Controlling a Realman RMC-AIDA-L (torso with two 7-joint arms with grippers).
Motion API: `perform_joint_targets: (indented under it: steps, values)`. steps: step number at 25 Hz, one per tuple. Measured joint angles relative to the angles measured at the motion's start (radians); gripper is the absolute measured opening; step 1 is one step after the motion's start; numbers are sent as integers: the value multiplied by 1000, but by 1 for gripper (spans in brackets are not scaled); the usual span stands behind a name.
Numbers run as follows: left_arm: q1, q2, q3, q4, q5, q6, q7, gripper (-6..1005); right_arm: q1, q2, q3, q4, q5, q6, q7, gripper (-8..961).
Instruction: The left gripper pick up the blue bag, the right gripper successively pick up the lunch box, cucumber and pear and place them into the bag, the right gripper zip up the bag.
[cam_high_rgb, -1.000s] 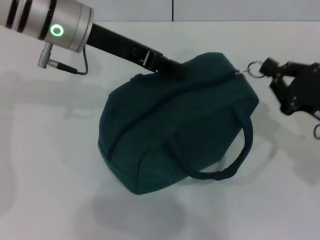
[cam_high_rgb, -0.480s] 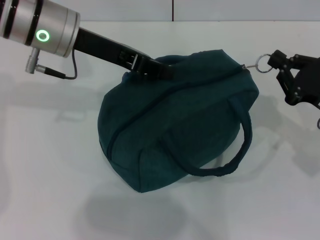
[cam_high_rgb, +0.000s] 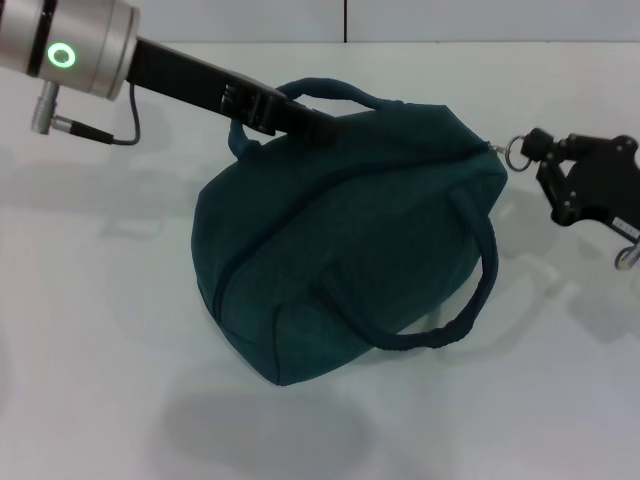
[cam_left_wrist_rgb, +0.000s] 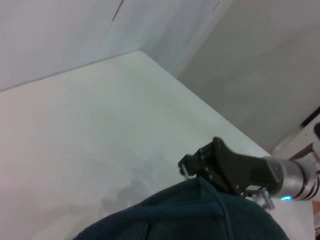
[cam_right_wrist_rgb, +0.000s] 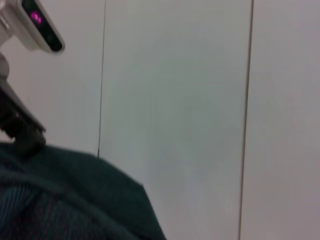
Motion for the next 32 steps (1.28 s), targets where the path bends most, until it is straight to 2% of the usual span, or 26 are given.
perform_joint_targets:
  steps: [5, 15, 21, 26, 32]
  values:
    - [0, 10, 0, 0, -12, 0, 1, 91, 22, 5, -29, 39, -1, 50, -10, 4]
    - [1, 11, -1, 0, -16, 0, 6, 118, 21, 9, -64, 43, 5, 113, -23, 3]
    - [14, 8, -2, 0, -28, 2, 17, 134, -16, 8, -102, 43, 4, 23, -7, 3]
    - [25, 0, -1, 0, -47, 5, 56, 148, -59, 8, -107, 44, 20, 4, 7, 2]
    - [79, 5, -1, 1, -183, 7, 132, 165, -82, 4, -103, 52, 90, -57, 51, 20]
